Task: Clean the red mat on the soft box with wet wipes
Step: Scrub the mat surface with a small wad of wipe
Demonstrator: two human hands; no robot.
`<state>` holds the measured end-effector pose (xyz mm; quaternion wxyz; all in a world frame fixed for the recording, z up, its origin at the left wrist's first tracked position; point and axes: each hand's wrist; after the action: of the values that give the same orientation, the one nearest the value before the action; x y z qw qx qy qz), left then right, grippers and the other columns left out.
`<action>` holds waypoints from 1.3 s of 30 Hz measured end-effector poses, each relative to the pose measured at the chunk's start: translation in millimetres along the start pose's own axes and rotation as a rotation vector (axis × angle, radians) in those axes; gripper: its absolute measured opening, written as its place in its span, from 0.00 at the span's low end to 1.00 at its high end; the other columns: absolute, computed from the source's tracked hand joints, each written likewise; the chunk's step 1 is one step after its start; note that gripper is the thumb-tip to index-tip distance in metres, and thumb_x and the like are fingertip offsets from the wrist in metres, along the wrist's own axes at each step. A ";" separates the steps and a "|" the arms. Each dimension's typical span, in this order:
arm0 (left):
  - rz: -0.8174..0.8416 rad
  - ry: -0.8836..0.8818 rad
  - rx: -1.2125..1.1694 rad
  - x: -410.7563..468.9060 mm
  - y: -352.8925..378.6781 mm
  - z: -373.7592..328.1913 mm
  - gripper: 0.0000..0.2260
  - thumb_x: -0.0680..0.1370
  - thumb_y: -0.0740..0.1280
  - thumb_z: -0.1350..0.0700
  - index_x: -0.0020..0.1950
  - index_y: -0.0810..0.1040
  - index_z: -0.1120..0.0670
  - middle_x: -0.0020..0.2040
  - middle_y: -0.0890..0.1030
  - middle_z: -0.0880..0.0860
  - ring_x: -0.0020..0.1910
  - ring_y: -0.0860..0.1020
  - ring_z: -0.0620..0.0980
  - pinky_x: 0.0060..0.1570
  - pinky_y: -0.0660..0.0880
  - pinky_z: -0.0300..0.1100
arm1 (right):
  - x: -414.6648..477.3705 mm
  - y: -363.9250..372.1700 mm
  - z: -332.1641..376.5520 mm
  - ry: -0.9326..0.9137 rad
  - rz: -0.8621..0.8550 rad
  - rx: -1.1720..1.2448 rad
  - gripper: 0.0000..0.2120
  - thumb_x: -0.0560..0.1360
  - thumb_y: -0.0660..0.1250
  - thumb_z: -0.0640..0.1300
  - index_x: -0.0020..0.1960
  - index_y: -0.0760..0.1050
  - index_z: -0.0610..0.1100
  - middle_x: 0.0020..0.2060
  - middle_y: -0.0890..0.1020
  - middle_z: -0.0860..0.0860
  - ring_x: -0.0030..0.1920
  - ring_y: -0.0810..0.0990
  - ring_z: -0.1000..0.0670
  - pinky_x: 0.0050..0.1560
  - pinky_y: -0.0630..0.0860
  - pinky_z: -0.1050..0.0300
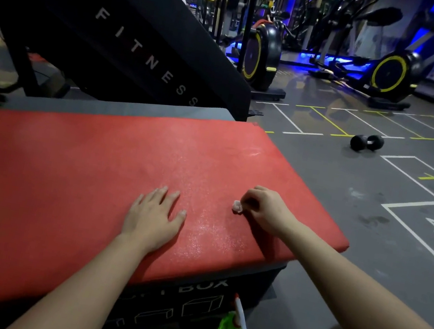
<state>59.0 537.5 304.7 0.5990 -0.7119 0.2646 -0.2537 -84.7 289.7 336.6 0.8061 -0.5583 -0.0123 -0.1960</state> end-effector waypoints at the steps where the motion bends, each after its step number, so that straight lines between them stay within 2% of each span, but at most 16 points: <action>1: -0.001 0.008 0.024 1.8 -3.5 0.4 0.29 0.82 0.51 0.34 0.82 0.58 0.43 0.82 0.59 0.50 0.81 0.58 0.51 0.79 0.55 0.50 | -0.2 -2.0 -2.5 -0.021 0.040 -0.013 0.03 0.75 0.70 0.43 0.46 0.82 0.44 0.40 0.77 0.52 0.41 0.77 0.50 0.44 0.69 0.60; 3: -0.010 0.033 0.089 11.5 -15.8 -0.3 0.28 0.81 0.54 0.34 0.79 0.64 0.43 0.78 0.66 0.49 0.76 0.65 0.52 0.72 0.66 0.49 | 0.6 -10.7 -6.6 -0.063 0.095 -0.017 0.04 0.75 0.72 0.46 0.45 0.82 0.46 0.39 0.78 0.53 0.39 0.77 0.52 0.42 0.71 0.60; 5: 0.004 0.057 0.147 24.7 -27.3 -1.0 0.26 0.80 0.56 0.34 0.73 0.69 0.44 0.69 0.73 0.50 0.70 0.70 0.52 0.63 0.72 0.50 | 6.0 -13.5 -10.9 -0.086 0.129 -0.008 0.03 0.74 0.73 0.47 0.44 0.82 0.48 0.38 0.79 0.53 0.38 0.77 0.54 0.40 0.71 0.61; 8: 0.004 0.085 0.153 47.7 -34.7 -1.0 0.20 0.81 0.57 0.37 0.65 0.73 0.48 0.61 0.76 0.52 0.64 0.73 0.54 0.59 0.74 0.50 | 25.7 -3.8 -16.8 -0.075 0.082 0.014 0.01 0.73 0.73 0.43 0.44 0.82 0.47 0.38 0.79 0.52 0.38 0.78 0.52 0.40 0.71 0.59; 12: -0.039 0.085 0.088 87.0 -31.2 5.0 0.16 0.83 0.57 0.43 0.61 0.74 0.52 0.59 0.76 0.54 0.62 0.74 0.57 0.58 0.73 0.51 | 65.8 16.2 -26.7 -0.004 -0.056 0.060 0.02 0.72 0.72 0.42 0.41 0.80 0.44 0.37 0.76 0.50 0.38 0.76 0.50 0.39 0.68 0.58; 15: -0.082 0.108 0.000 124.2 -29.7 12.3 0.14 0.83 0.59 0.46 0.60 0.75 0.54 0.58 0.76 0.55 0.62 0.75 0.59 0.59 0.74 0.54 | 90.1 27.3 -33.6 -0.005 -0.076 0.078 0.02 0.72 0.72 0.41 0.42 0.80 0.44 0.38 0.77 0.49 0.39 0.77 0.48 0.40 0.70 0.56; 17: -0.111 0.112 -0.015 149.6 -28.4 17.4 0.15 0.83 0.60 0.47 0.63 0.75 0.54 0.60 0.76 0.56 0.63 0.74 0.59 0.60 0.74 0.55 | 103.0 30.2 -39.0 -0.004 -0.094 0.100 0.02 0.71 0.73 0.41 0.42 0.81 0.43 0.37 0.78 0.49 0.39 0.77 0.48 0.41 0.70 0.55; 19: -0.136 0.116 0.023 173.2 -21.3 22.1 0.19 0.83 0.56 0.45 0.69 0.74 0.53 0.65 0.75 0.56 0.66 0.73 0.59 0.65 0.71 0.54 | 117.3 32.2 -44.9 -0.006 -0.108 0.111 0.03 0.71 0.74 0.43 0.41 0.81 0.44 0.36 0.78 0.49 0.38 0.77 0.48 0.40 0.70 0.54; 22: -0.096 0.141 0.033 195.7 -1.8 27.8 0.32 0.79 0.44 0.38 0.79 0.66 0.49 0.79 0.66 0.56 0.78 0.63 0.55 0.80 0.53 0.51 | 152.3 38.4 -54.4 -0.013 -0.128 0.109 0.05 0.72 0.75 0.45 0.40 0.82 0.44 0.35 0.78 0.48 0.36 0.76 0.48 0.39 0.71 0.53; 24: -0.080 0.155 -0.037 206.2 11.7 33.9 0.38 0.75 0.38 0.36 0.82 0.59 0.46 0.83 0.58 0.52 0.82 0.54 0.49 0.81 0.44 0.49 | 182.8 43.5 -60.6 0.003 -0.161 0.123 0.06 0.71 0.75 0.46 0.40 0.82 0.44 0.34 0.78 0.48 0.36 0.76 0.49 0.38 0.69 0.55; 26: -0.079 0.168 -0.056 212.4 18.4 39.6 0.38 0.74 0.36 0.35 0.84 0.53 0.45 0.84 0.53 0.49 0.82 0.47 0.45 0.81 0.40 0.47 | 214.5 49.3 -67.6 0.014 -0.179 0.136 0.06 0.71 0.75 0.45 0.40 0.83 0.43 0.34 0.79 0.47 0.36 0.76 0.48 0.38 0.68 0.56; 29: -0.067 0.137 -0.028 213.0 18.9 38.2 0.39 0.74 0.33 0.35 0.84 0.49 0.45 0.84 0.47 0.48 0.82 0.42 0.43 0.80 0.38 0.48 | 250.3 54.3 -76.7 0.028 -0.156 0.130 0.05 0.71 0.75 0.46 0.41 0.83 0.44 0.36 0.80 0.47 0.38 0.77 0.48 0.40 0.68 0.56; 34: -0.065 0.129 -0.002 216.7 25.9 41.3 0.36 0.76 0.34 0.35 0.84 0.48 0.44 0.84 0.46 0.47 0.82 0.41 0.43 0.81 0.41 0.50 | 262.8 44.3 -95.8 -0.059 0.041 0.097 0.02 0.72 0.74 0.43 0.45 0.84 0.49 0.39 0.80 0.55 0.40 0.78 0.56 0.40 0.67 0.71; 39: -0.053 0.134 0.004 218.8 26.7 42.9 0.36 0.77 0.34 0.34 0.84 0.46 0.43 0.84 0.44 0.46 0.81 0.40 0.42 0.81 0.41 0.50 | 315.4 56.2 -88.2 -0.031 -0.013 0.057 0.03 0.72 0.72 0.41 0.46 0.84 0.46 0.41 0.84 0.51 0.42 0.78 0.53 0.40 0.66 0.62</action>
<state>246.2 415.5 281.4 0.5745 -0.6989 0.2845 -0.3169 207.4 131.4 328.4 0.8203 -0.5377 -0.0338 -0.1921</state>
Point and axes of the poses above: each hand's wrist, its own x-axis towards the middle knuckle, its own y-axis out of the palm, z = x × y
